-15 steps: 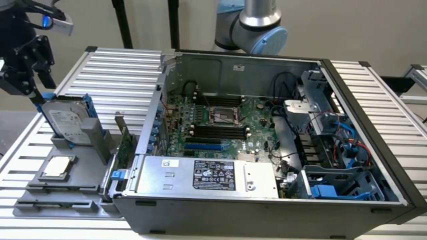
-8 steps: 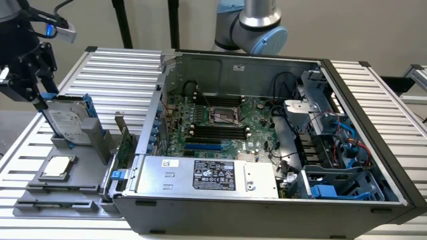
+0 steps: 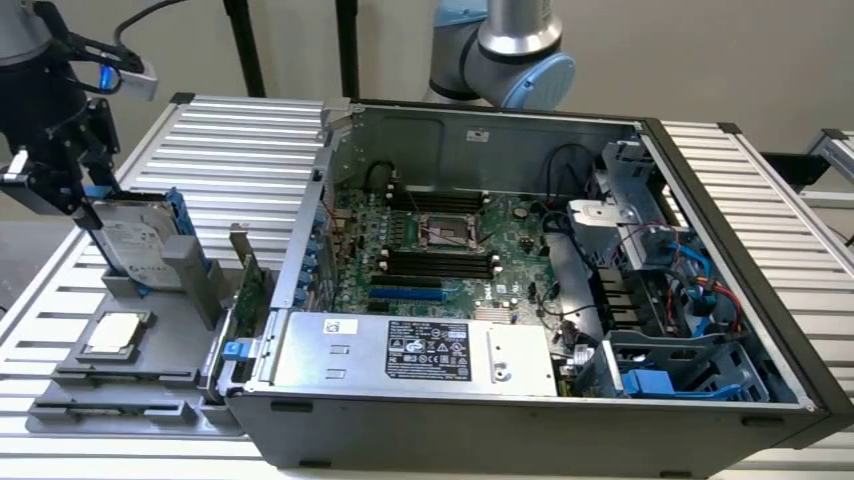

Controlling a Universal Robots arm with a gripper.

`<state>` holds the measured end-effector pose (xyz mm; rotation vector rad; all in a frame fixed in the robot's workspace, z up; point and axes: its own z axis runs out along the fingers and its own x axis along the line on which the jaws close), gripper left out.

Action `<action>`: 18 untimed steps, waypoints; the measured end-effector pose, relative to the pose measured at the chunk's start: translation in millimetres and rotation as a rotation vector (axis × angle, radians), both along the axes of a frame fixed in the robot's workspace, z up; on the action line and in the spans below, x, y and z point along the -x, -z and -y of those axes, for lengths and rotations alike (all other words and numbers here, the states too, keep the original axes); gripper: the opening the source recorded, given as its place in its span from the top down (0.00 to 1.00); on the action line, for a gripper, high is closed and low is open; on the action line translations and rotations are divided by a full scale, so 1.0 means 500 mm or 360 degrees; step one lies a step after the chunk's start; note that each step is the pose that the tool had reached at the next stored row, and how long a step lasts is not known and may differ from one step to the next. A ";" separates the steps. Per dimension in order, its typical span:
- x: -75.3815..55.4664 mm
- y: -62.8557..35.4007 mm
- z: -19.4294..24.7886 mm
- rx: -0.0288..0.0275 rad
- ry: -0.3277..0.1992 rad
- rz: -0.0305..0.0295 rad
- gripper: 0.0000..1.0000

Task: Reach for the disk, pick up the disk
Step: 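Pick up the disk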

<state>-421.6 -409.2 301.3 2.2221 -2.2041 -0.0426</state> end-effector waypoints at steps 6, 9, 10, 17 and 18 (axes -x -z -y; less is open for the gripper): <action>0.000 0.007 0.0001 0.00005 0.0001 0.00001 0.46; 0.000 0.010 0.0000 0.00023 0.0011 -0.00001 0.46; 0.000 0.010 -0.0003 0.00029 0.0011 -0.00002 0.46; 0.001 0.012 -0.0021 0.00097 0.0011 -0.00001 0.46; 0.002 0.013 -0.0024 0.00110 0.0011 -0.00001 0.46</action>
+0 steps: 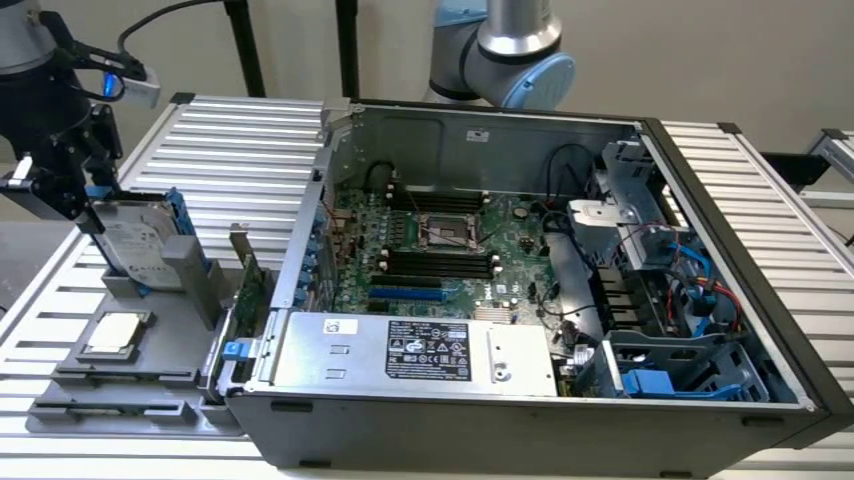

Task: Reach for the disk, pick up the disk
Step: 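Pick up the disk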

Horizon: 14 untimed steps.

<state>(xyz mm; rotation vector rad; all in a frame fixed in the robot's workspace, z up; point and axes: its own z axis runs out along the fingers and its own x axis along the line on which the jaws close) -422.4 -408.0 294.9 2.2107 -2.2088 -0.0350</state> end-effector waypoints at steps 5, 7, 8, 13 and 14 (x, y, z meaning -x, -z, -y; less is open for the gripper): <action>0.000 0.001 -0.0033 0.00067 0.0000 0.00001 0.55; 0.000 0.001 -0.0045 0.00092 0.0000 0.00003 0.55; 0.000 0.001 -0.0052 0.00106 0.0000 0.00002 0.55; 0.000 0.001 -0.0074 0.00164 0.0000 0.00001 0.64; 0.000 0.001 -0.0077 0.00172 0.0000 0.00001 0.64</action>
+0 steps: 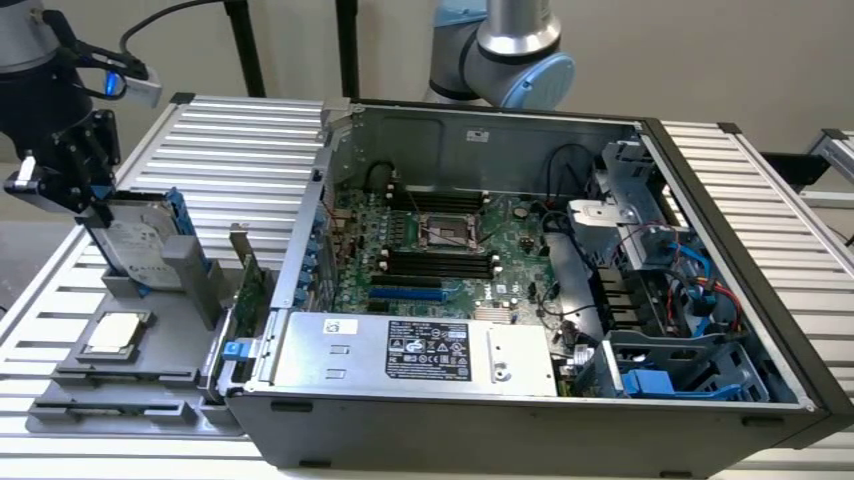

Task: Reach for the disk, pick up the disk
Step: 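Pick up the disk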

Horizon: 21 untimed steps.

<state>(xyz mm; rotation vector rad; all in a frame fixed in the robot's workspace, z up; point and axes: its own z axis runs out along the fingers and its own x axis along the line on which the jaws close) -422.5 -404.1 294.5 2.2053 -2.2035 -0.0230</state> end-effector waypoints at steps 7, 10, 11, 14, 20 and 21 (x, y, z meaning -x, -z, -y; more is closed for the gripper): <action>0.000 0.000 -0.0003 0.00010 0.0000 0.00001 0.67; 0.000 0.000 -0.0003 0.00010 0.0000 0.00000 0.67; 0.000 0.000 -0.0002 0.00009 0.0000 0.00001 0.67; 0.000 0.000 0.0020 0.00010 0.0005 0.00000 0.67; 0.000 0.000 0.0096 0.00009 0.0022 0.00001 0.67; 0.000 0.000 0.0106 0.00011 0.0023 0.00000 0.67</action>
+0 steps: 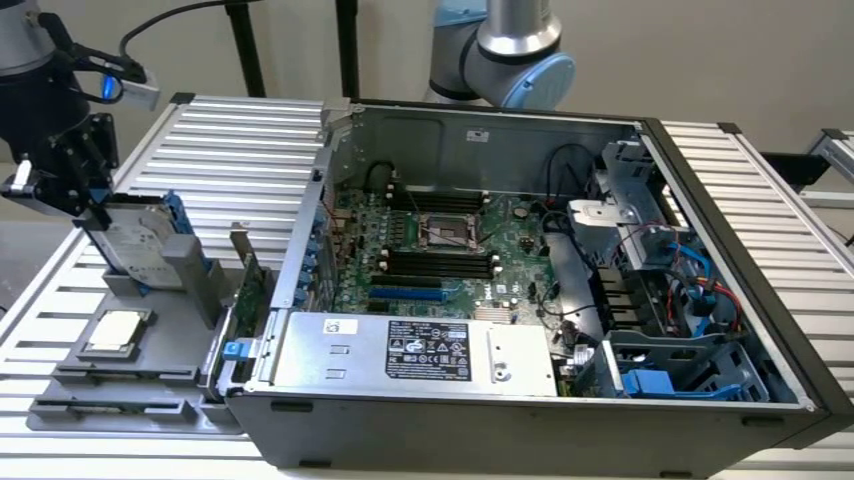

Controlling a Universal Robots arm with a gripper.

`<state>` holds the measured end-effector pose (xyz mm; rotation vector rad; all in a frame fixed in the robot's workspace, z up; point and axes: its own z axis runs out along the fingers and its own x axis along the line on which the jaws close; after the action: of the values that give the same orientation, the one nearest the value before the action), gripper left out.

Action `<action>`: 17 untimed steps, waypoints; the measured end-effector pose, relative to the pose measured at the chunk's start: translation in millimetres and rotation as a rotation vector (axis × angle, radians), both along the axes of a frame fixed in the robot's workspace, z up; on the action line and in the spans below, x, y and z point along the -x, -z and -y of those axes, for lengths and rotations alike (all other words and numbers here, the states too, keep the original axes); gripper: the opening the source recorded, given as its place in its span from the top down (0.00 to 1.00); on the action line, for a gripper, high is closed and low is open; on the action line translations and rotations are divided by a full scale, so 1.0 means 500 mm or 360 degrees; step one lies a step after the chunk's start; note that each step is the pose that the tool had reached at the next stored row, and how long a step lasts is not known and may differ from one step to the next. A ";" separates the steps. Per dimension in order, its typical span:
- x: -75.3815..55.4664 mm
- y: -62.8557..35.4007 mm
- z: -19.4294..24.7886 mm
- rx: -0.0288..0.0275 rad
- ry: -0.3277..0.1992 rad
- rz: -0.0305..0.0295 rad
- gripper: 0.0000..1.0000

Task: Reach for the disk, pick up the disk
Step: 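Pick up the disk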

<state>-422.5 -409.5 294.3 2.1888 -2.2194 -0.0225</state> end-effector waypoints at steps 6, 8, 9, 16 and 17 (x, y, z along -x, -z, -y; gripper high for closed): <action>0.000 0.000 0.0015 -0.00005 0.0001 0.00017 0.67; 0.000 0.000 0.0015 -0.00005 0.0001 0.00018 0.67; 0.000 0.000 0.0015 -0.00006 0.0001 0.00019 0.67; 0.000 0.000 0.0015 -0.00006 0.0001 0.00019 0.67; 0.000 0.000 0.0015 -0.00007 0.0001 0.00021 0.67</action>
<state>-422.5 -410.2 294.4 2.1892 -2.2208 -0.0216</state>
